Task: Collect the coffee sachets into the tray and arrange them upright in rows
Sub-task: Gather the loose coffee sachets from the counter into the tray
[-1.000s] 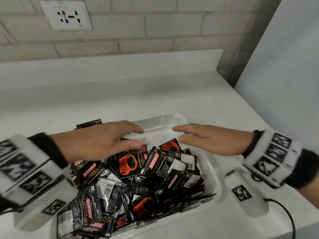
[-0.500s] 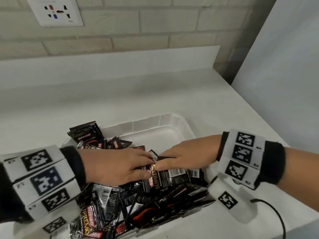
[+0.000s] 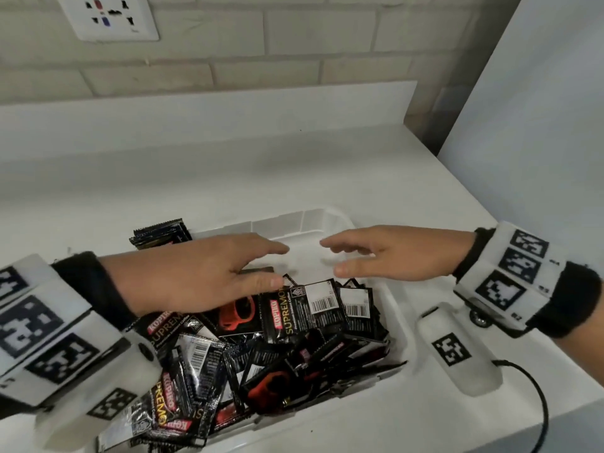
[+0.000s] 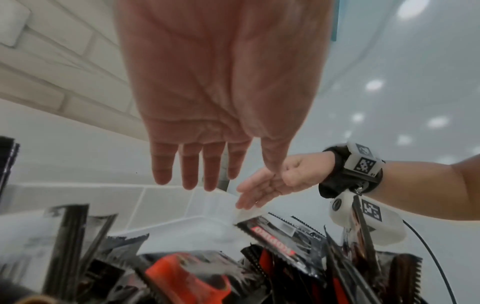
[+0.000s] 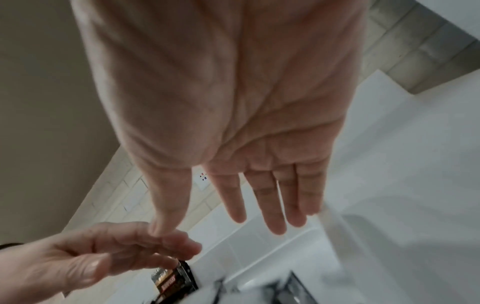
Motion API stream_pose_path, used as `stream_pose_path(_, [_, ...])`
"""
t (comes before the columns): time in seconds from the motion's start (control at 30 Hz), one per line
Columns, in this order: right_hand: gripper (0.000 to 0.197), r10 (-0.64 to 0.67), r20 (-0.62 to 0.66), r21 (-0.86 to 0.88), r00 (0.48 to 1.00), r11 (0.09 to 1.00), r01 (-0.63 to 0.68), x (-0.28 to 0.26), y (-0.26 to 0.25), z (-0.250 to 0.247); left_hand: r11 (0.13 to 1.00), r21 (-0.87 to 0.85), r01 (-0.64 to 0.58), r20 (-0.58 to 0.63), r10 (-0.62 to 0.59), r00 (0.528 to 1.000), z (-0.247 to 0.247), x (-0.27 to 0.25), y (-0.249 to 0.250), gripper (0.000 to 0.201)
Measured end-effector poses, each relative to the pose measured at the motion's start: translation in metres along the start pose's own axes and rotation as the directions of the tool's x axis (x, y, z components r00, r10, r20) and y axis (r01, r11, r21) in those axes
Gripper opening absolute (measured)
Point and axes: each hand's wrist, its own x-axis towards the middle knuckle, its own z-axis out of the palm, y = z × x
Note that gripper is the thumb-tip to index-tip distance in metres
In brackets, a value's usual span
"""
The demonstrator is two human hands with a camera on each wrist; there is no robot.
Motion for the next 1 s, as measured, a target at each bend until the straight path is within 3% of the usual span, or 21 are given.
stream_pose_path(0.13, [0.076,0.026,0.087,-0.219,0.996,0.976,-0.006,0.001,0.000,0.013,0.999,0.017,0.027,0.069,-0.029,0.997,0.012,0.004,0.012,0.081])
stream_pose_path(0.2, [0.074,0.026,0.139,-0.346,0.990,0.938,0.024,0.008,-0.002,0.024,1.000,0.004,0.019,0.071,-0.019,0.997,0.013,0.006,0.017,0.079])
stream_pose_path(0.27, [0.066,-0.039,0.111,-0.394,0.993,0.915,0.080,0.013,-0.003,0.031,1.000,0.004,0.024,0.047,-0.024,0.999,0.010,0.006,0.019,0.079])
stream_pose_path(0.43, [0.048,-0.073,0.062,-0.213,0.995,0.973,0.085,0.006,-0.009,0.029,0.999,0.011,0.039,0.006,-0.039,0.999,0.010,0.002,0.012,0.064])
stream_pose_path(0.6, [0.024,-0.099,0.087,-0.146,0.991,0.983,0.111,0.005,-0.010,0.029,0.999,-0.012,0.031,0.002,-0.031,1.000,0.014,0.000,0.003,0.066])
stream_pose_path(0.77, [0.015,-0.108,0.022,0.002,0.994,0.994,0.108,0.007,-0.009,0.022,0.987,-0.161,-0.020,-0.078,0.008,0.997,0.004,-0.005,0.002,0.052])
stream_pose_path(0.9, [0.015,-0.112,-0.004,0.088,0.994,0.990,0.112,0.007,-0.006,0.022,0.936,-0.335,-0.110,-0.211,0.040,0.977,-0.003,-0.013,-0.006,0.073])
stream_pose_path(1.0, [0.017,-0.117,-0.082,0.111,0.990,0.986,0.125,0.011,-0.007,0.023,0.927,-0.338,-0.160,-0.274,0.066,0.959,-0.007,-0.019,-0.003,0.076])
